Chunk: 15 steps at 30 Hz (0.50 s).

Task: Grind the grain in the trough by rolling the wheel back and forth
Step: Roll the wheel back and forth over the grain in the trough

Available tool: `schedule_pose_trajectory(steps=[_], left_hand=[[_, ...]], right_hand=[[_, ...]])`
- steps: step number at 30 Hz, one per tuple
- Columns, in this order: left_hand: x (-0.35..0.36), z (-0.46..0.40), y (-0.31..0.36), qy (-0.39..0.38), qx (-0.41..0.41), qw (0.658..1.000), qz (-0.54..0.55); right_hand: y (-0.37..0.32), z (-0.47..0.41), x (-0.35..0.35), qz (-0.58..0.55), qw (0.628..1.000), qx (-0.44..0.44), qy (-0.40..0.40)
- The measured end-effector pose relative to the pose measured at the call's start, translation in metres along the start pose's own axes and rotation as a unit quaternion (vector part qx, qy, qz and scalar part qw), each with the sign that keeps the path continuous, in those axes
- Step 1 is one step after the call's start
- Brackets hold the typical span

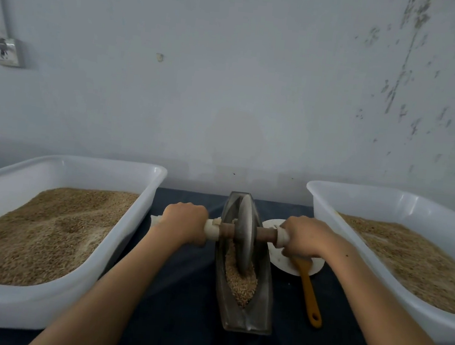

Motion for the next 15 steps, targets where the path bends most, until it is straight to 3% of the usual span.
schedule_pose_trajectory(steps=[4,9,12,15], left_hand=[[0.0010,0.0006,-0.0020,-0.066,0.010,0.998,0.017],[0.0060,-0.0034,-0.0058,-0.085,0.016,0.995,0.042],[0.0059,-0.0063,-0.0071,-0.042,0.007,0.998,0.045],[0.0051,-0.0075,-0.0071,0.030,-0.002,0.998,0.047]], right_hand=[[-0.0012,0.0049,0.0009,-0.029,0.998,-0.011,-0.060],[-0.0019,0.0029,-0.0015,-0.017,0.999,-0.019,-0.041],[-0.0034,0.0004,-0.0041,0.019,0.999,-0.008,0.025],[-0.0077,0.0007,-0.0068,0.049,0.986,-0.005,0.157]])
Point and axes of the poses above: each hand's wrist, its own z-axis away from the middle knuckle, its own x-axis out of the palm, y = z × x, the point moved 5 cm from there along -z, towards the middle knuckle, and after that the axes turned 14 degrees about -y, right-handed, at the moved point
